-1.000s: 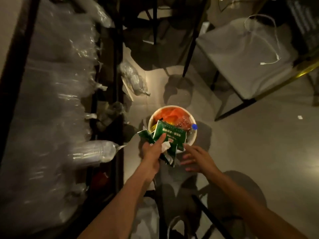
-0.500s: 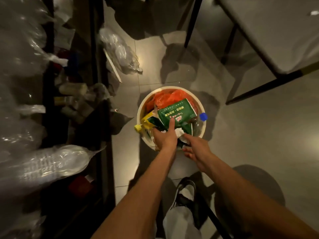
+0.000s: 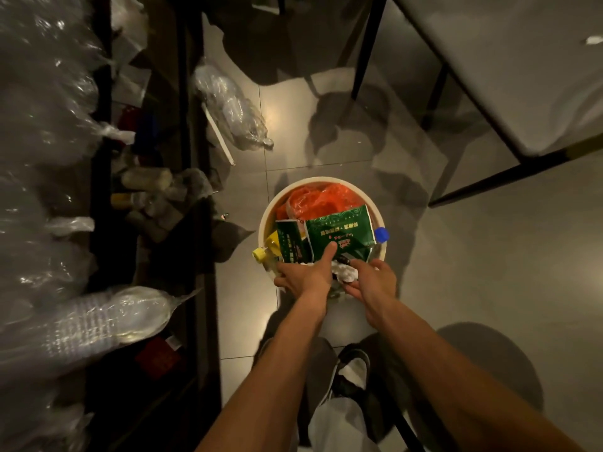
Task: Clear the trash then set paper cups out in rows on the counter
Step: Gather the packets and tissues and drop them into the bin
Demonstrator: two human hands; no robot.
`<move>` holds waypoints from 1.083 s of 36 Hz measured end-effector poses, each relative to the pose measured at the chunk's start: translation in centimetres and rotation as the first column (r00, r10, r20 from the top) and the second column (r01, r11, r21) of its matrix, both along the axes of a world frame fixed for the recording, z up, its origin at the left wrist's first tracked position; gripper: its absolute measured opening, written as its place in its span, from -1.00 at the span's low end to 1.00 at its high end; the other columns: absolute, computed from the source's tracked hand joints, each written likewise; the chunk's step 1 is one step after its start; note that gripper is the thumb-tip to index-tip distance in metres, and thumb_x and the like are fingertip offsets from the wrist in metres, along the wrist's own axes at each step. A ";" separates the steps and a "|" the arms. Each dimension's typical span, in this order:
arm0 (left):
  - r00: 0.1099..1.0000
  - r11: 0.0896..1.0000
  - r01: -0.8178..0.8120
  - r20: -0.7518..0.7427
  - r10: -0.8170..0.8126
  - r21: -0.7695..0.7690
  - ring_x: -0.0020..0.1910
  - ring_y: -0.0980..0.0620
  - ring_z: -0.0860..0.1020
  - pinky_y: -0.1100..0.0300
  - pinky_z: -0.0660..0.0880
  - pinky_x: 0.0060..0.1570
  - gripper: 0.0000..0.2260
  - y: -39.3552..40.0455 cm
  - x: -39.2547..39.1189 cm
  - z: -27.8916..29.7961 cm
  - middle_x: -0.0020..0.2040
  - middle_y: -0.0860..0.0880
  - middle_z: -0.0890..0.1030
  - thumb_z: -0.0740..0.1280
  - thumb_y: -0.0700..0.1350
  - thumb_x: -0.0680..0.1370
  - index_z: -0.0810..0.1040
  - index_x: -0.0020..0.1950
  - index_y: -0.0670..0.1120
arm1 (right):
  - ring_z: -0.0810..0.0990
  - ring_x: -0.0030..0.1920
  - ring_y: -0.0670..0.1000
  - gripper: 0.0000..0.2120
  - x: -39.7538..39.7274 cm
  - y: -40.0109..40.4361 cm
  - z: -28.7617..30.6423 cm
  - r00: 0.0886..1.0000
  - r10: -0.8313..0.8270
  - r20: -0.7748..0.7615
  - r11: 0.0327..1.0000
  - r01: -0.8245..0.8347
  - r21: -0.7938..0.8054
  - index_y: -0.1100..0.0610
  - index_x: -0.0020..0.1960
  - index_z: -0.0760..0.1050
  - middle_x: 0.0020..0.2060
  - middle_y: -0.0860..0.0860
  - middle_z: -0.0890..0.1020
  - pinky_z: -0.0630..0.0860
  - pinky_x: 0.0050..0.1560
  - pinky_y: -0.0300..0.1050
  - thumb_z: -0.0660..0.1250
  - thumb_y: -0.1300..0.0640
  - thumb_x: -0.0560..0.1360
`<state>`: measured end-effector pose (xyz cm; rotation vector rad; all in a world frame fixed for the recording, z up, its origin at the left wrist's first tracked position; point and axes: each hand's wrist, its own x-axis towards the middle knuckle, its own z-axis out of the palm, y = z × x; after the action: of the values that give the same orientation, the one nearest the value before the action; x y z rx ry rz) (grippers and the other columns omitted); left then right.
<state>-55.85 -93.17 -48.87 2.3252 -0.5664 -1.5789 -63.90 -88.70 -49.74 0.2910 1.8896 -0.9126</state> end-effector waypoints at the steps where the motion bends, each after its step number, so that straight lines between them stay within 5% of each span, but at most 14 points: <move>1: 0.999 0.999 0.039 0.018 -0.039 0.011 0.50 -0.24 0.27 -0.09 0.30 0.46 0.00 0.0 -0.1 0.2 0.52 -0.22 0.18 0.61 0.05 0.39 0.05 0.62 -0.10 | 0.70 -0.07 0.14 -0.70 0.0 0.0 -0.1 0.999 0.041 -0.018 0.999 -0.041 0.012 0.13 0.17 0.42 -0.02 0.14 0.67 0.67 -0.10 0.01 0.41 0.15 0.49; 4: 0.971 0.979 0.198 0.126 -0.203 0.050 0.53 -0.22 0.17 -0.13 0.24 0.48 0.06 0.1 -0.2 0.3 0.54 -0.20 0.15 0.61 0.15 0.34 0.05 0.62 -0.13 | 0.71 -0.17 0.11 -0.70 -0.2 -0.1 0.3 0.978 0.187 -0.090 0.981 -0.180 0.078 0.10 0.17 0.51 -0.05 0.11 0.69 0.69 -0.13 0.10 0.41 0.07 0.46; 7: 0.946 0.961 0.272 0.165 -0.278 0.058 0.51 -0.21 0.16 -0.12 0.25 0.46 0.10 0.2 0.2 0.2 0.53 -0.19 0.14 0.63 0.18 0.29 0.05 0.62 -0.06 | 0.70 -0.19 0.12 -0.94 -0.3 -0.4 1.1 0.948 0.275 -0.158 0.960 -0.263 0.092 0.00 -0.11 0.50 -0.16 0.10 0.68 0.69 -0.16 0.14 0.38 0.10 0.48; 8: 0.947 0.961 0.271 0.163 -0.277 0.054 0.48 -0.22 0.18 -0.13 0.28 0.44 0.09 0.1 0.5 0.1 0.51 -0.19 0.16 0.65 0.15 0.28 0.06 0.61 -0.02 | 0.69 -0.19 0.13 -0.87 -0.4 -0.4 1.3 0.940 0.299 -0.167 0.953 -0.285 0.101 -0.04 -0.18 0.45 -0.18 0.10 0.67 0.68 -0.14 0.15 0.38 0.12 0.49; 15: 0.986 0.989 0.145 0.095 -0.140 -0.039 0.36 -0.19 0.40 -0.01 0.47 0.26 -0.12 0.3 2.6 0.5 0.41 -0.18 0.28 0.65 -0.12 0.33 0.20 0.50 -0.02 | 0.66 -0.28 0.09 -0.95 -0.5 -0.1 1.4 0.952 0.279 -0.130 0.959 -0.269 0.089 0.08 -0.09 0.51 -0.19 0.12 0.67 0.67 -0.06 0.12 0.37 0.13 0.51; 20: 0.997 0.995 0.074 0.031 -0.072 -0.073 0.24 -0.13 0.52 0.01 0.57 0.15 -0.27 0.7 3.9 0.0 0.41 -0.15 0.42 0.61 -0.12 0.38 0.30 0.44 0.00 | 0.66 -0.26 0.10 -0.78 -0.3 0.7 0.7 0.966 0.242 -0.092 0.968 -0.234 0.092 0.16 0.00 0.51 -0.17 0.16 0.67 0.67 -0.10 0.14 0.42 0.10 0.41; 26: 0.997 0.994 -0.028 -0.072 0.021 -0.105 0.02 0.00 0.58 0.29 0.45 -0.30 -0.50 0.6 4.7 0.6 0.27 -0.13 0.59 0.48 -0.18 0.48 0.45 0.39 -0.07 | 0.65 -0.23 0.09 -0.70 -0.4 1.2 -0.3 0.965 0.248 -0.082 0.965 -0.239 0.109 0.20 -0.03 0.55 -0.15 0.15 0.69 0.68 -0.12 0.15 0.39 0.04 0.32; 34: 0.996 0.976 -0.076 0.027 0.083 -0.202 0.10 -0.08 0.58 0.15 0.52 -0.15 -0.57 -0.5 5.4 2.3 0.23 -0.09 0.55 0.50 -0.16 0.40 0.46 0.21 0.01 | 0.63 -0.26 0.10 -0.74 -0.7 0.3 2.2 0.954 0.274 -0.122 0.956 -0.257 0.138 0.27 -0.06 0.59 -0.22 0.18 0.67 0.67 -0.10 0.20 0.40 0.06 0.41; 39: 0.982 0.946 0.133 0.170 -0.084 -0.297 0.12 -0.07 0.56 -0.14 0.58 0.16 -0.56 -1.5 5.5 6.2 0.20 -0.02 0.49 0.50 0.00 0.34 0.40 0.13 0.12 | 0.53 -0.37 0.04 -0.82 -1.1 -1.2 7.5 0.959 0.261 -0.105 0.965 -0.258 0.047 0.32 -0.11 0.55 -0.36 0.12 0.55 0.59 -0.20 0.03 0.33 0.18 0.54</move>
<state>-50.36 -94.64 -42.69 2.2208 -0.9214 -1.2514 -64.97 -89.86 -42.23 0.0092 1.9895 -0.7325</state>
